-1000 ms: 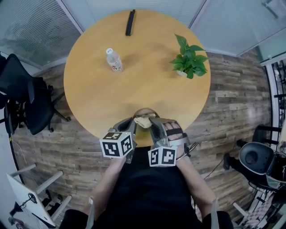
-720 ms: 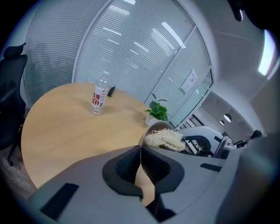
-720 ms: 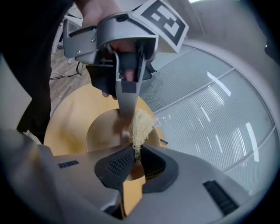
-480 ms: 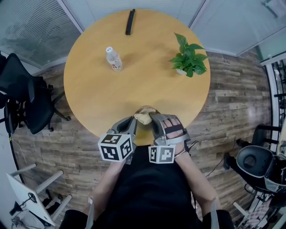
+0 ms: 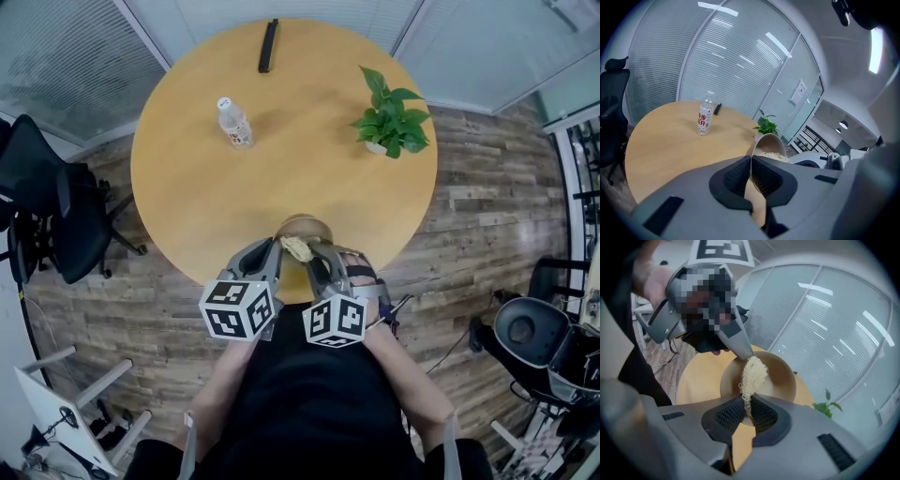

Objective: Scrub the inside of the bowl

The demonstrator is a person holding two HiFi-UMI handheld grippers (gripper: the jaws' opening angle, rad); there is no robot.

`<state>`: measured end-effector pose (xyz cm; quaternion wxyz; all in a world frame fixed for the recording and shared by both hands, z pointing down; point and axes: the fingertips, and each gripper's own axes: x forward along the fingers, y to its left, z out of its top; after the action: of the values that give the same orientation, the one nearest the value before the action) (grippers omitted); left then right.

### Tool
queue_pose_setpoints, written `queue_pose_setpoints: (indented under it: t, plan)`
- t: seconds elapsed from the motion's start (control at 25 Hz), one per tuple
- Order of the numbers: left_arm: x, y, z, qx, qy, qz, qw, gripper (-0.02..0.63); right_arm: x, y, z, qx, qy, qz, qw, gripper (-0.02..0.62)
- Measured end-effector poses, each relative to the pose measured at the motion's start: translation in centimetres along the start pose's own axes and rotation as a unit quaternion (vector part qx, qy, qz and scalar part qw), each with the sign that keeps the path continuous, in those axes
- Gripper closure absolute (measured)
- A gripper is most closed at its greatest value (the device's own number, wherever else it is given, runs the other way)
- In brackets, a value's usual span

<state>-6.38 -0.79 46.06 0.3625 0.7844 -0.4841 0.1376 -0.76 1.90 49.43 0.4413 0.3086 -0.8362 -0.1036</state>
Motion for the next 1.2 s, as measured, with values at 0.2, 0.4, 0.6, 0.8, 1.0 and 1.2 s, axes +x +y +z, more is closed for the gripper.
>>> queue_pose_setpoints:
  t: [0.2,0.4,0.6,0.8,1.0,1.2]
  plan:
    - [0.0,-0.4,-0.2,0.011,0.000,0.000,0.9999,0.588,0.1,0.5,0.2,0.125,0.003,0.061,0.990,0.555]
    - [0.1,-1.0,-0.2,0.046,-0.002,0.004,0.9989,0.588,0.2,0.0,0.5,0.238,0.006,0.101,0.966,0.555]
    - [-0.1,-1.2,0.0,0.073,-0.008,0.012,0.9972,0.588,0.3,-1.1,-0.6,0.359,0.014,0.095,0.928,0.557]
    - [-0.2,-1.3,-0.1,0.085,-0.008,0.009,0.9963,0.588,0.4,-1.4,-1.2,0.411,0.025,0.096,0.906,0.555]
    - [-0.1,-1.9,-0.4,0.088,-0.007,-0.001,0.9961,0.588,0.6,-0.7,-0.6,0.367,0.029,0.105,0.924,0.557]
    - [-0.2,-1.5,-0.4,0.082,-0.004,0.002,0.9966,0.588,0.5,0.3,0.3,0.260,0.024,0.102,0.960,0.555]
